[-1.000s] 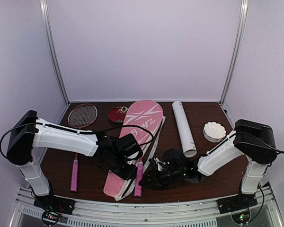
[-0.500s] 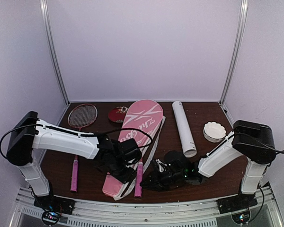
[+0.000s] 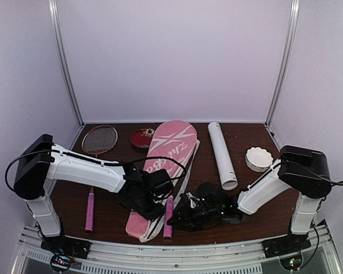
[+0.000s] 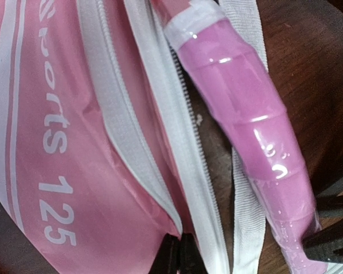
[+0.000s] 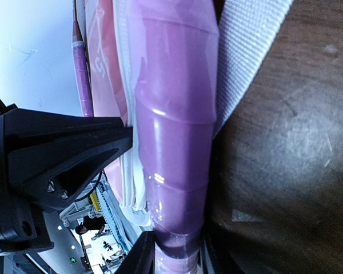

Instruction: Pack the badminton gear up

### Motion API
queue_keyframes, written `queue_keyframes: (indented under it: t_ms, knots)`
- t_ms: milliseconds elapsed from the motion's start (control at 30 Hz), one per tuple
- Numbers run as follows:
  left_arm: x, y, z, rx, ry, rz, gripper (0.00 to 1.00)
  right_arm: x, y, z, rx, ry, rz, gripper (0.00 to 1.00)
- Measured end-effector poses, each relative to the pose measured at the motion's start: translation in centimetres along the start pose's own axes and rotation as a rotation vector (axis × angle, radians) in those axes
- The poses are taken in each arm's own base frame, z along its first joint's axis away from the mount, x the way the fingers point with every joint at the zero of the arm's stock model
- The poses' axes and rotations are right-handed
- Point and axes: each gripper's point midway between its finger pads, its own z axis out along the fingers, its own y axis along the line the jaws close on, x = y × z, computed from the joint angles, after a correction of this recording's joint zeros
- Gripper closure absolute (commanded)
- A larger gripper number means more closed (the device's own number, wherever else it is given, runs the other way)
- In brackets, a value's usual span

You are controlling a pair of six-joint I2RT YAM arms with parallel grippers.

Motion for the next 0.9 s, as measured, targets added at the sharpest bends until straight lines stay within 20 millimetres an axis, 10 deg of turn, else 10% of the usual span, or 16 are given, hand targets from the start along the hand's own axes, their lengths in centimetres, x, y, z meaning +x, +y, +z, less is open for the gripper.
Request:
queue_keyframes:
  t_ms: [900]
  knots:
    - [-1.5,-3.4,-4.7,0.308,-0.187,-0.026,1.0,-1.0,2.9,1.4,-0.079,-0.031,-0.024,1.0]
